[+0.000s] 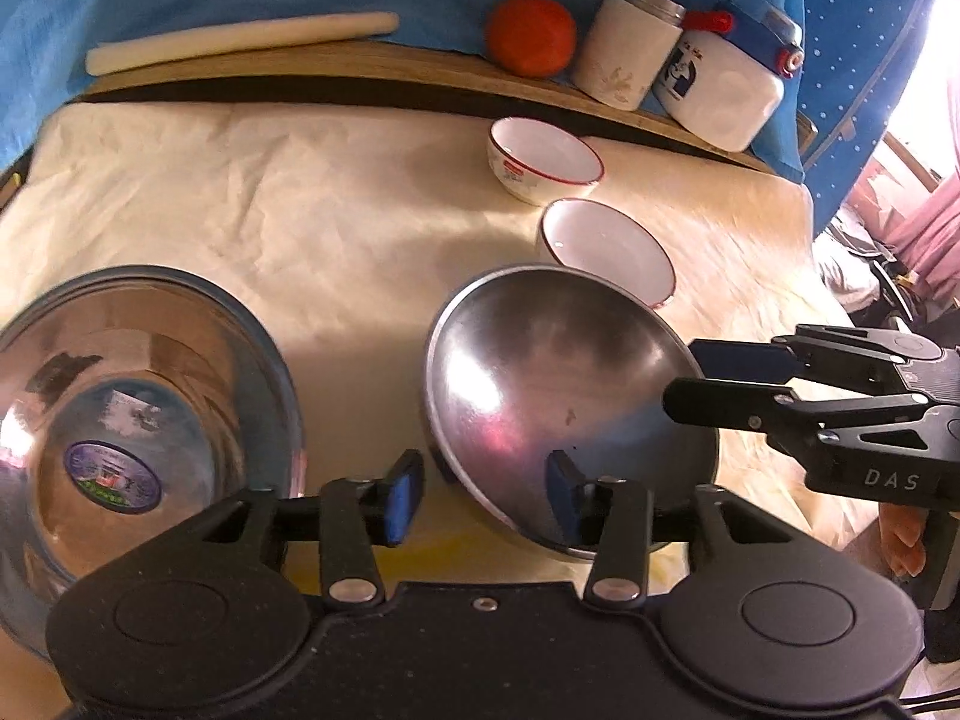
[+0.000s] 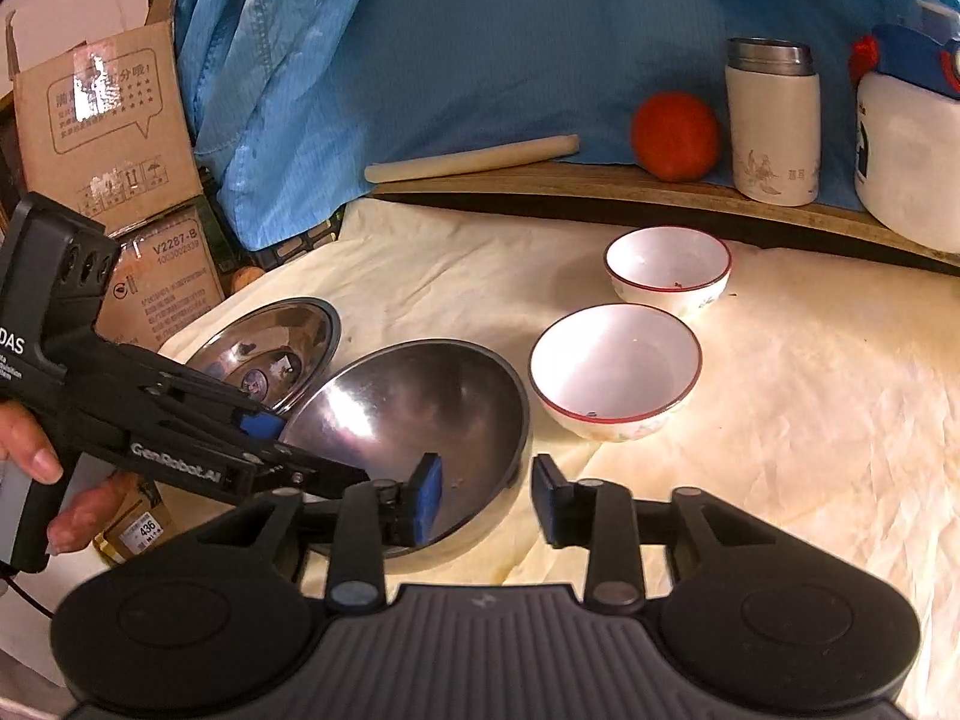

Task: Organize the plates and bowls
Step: 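Lift the steel bowl, set it beside the plate stack, open both grippers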

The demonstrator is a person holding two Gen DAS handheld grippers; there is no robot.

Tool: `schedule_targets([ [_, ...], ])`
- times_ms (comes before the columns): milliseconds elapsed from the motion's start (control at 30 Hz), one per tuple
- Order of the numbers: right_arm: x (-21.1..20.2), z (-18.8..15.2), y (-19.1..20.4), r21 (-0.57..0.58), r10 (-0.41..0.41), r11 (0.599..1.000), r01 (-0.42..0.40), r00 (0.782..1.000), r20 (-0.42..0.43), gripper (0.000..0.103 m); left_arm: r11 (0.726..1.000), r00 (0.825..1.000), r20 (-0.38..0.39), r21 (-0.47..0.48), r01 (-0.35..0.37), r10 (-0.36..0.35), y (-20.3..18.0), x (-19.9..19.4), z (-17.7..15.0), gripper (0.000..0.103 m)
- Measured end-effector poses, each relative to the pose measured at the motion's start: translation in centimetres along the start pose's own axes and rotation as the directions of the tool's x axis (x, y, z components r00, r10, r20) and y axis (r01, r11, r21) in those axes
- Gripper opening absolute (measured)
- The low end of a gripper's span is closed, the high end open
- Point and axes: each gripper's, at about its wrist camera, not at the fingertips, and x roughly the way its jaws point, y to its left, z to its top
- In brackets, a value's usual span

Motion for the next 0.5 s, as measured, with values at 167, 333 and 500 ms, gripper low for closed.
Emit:
schedule_targets([
  [167,-0.8,-0.1,-1.2,0.036,-0.013,0.999,0.012,0.999,0.036,0.056,0.999,0.997,0.062,0.001,-0.048,0.048,0.6,-1.9,0.2,0.071],
  [333,-1.3,0.0,-3.2,0.094,-0.041,0.995,0.033,0.995,0.087,0.071,0.998,0.989,0.13,-0.015,-0.062,0.064,1.0,-3.0,1.4,0.079],
  [500,-1.1,0.2,-4.9,0.144,-0.099,0.986,0.082,0.989,0.114,0.086,0.998,0.98,0.191,-0.036,-0.056,0.062,0.9,-2.5,3.9,0.093],
])
